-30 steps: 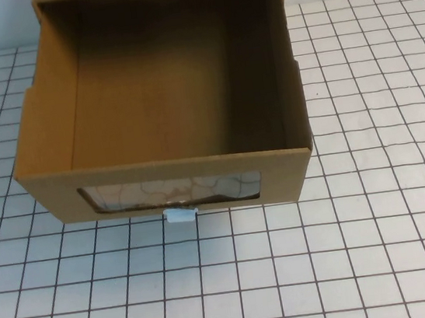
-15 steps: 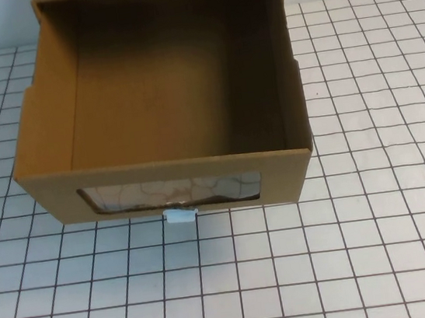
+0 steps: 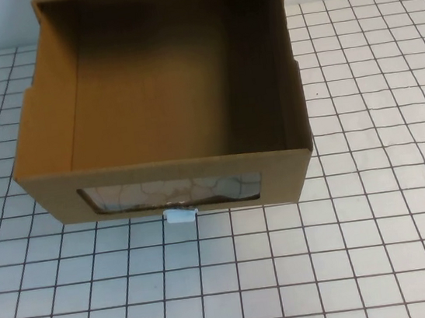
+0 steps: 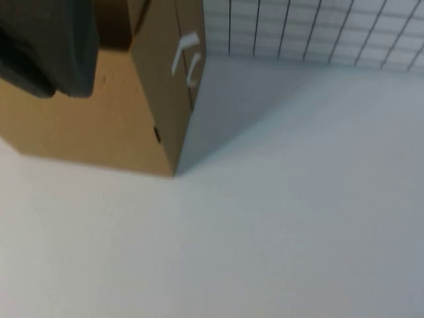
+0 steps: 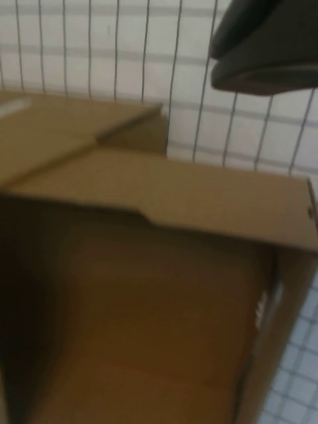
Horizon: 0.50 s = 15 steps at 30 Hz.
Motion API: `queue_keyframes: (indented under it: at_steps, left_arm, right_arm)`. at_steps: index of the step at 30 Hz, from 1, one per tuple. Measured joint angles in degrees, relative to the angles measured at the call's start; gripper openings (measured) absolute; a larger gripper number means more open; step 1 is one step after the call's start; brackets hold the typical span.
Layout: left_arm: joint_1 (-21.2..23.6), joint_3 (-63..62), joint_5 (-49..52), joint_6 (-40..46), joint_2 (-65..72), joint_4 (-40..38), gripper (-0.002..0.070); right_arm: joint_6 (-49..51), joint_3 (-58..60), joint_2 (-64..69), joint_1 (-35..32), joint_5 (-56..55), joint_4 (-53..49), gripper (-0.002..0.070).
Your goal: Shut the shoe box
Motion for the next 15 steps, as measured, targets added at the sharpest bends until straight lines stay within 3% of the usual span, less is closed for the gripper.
queue_keyframes:
  at_steps: [3, 8, 15]
  left_arm:
    - [-0.77, -6.37, 6.97, 10.67, 7.21, -8.12, -0.0002]
    - [-1.61, -21.34, 19.29, 29.79, 22.03, -24.27, -0.0002]
    - [-1.93, -52.44, 36.91, 35.79, 50.22, -38.67, -0.0002]
  right_arm:
    - [-12.25, 0.0, 2.31, 0.39, 2.05, 11.98, -0.0016]
    - [-23.71, 0.0, 3.09, 5.88, 1.63, 20.18, -0.0015]
    - [-32.32, 0.0, 4.76, 21.36, 0.05, 21.59, -0.0015]
